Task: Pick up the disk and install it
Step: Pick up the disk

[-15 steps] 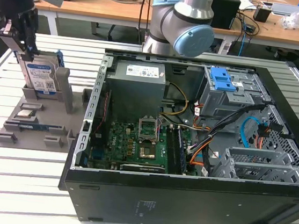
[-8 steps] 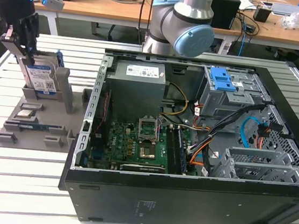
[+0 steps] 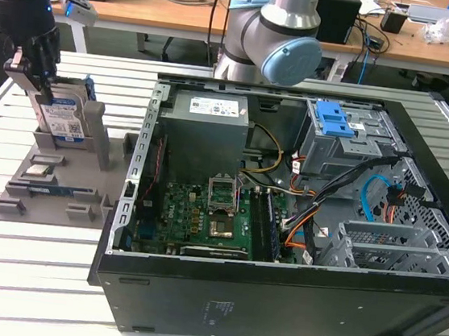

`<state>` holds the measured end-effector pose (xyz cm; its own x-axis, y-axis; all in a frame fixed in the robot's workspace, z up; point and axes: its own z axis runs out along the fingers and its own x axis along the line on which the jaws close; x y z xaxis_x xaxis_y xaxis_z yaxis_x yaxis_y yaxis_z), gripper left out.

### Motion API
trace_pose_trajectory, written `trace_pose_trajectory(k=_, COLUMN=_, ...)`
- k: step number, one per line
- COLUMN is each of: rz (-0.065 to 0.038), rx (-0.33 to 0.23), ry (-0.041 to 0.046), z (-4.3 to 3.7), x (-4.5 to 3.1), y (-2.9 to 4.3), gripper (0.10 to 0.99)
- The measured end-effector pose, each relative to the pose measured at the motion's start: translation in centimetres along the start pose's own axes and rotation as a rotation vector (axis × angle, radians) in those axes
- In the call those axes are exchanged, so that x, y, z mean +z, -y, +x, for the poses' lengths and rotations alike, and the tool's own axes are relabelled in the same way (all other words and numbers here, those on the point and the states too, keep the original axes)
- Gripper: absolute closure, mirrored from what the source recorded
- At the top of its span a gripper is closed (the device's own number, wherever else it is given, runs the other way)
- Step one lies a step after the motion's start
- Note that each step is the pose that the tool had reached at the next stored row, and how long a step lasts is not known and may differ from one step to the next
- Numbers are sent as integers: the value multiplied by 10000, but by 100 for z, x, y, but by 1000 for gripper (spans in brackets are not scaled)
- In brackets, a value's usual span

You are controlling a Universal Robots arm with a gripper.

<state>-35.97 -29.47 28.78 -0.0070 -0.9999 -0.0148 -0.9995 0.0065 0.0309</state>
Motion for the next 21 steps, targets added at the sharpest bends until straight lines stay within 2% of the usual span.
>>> trace_pose_trajectory(k=10, rz=0, rx=0, ry=-13, z=0, x=15, y=0, gripper=667)
trace_pose_trajectory(k=14, rz=0, rx=1, ry=-49, z=0, x=-28, y=-1, gripper=667)
trace_pose_trajectory(k=21, rz=-1, rx=1, ry=-61, z=0, x=-30, y=-1, gripper=678)
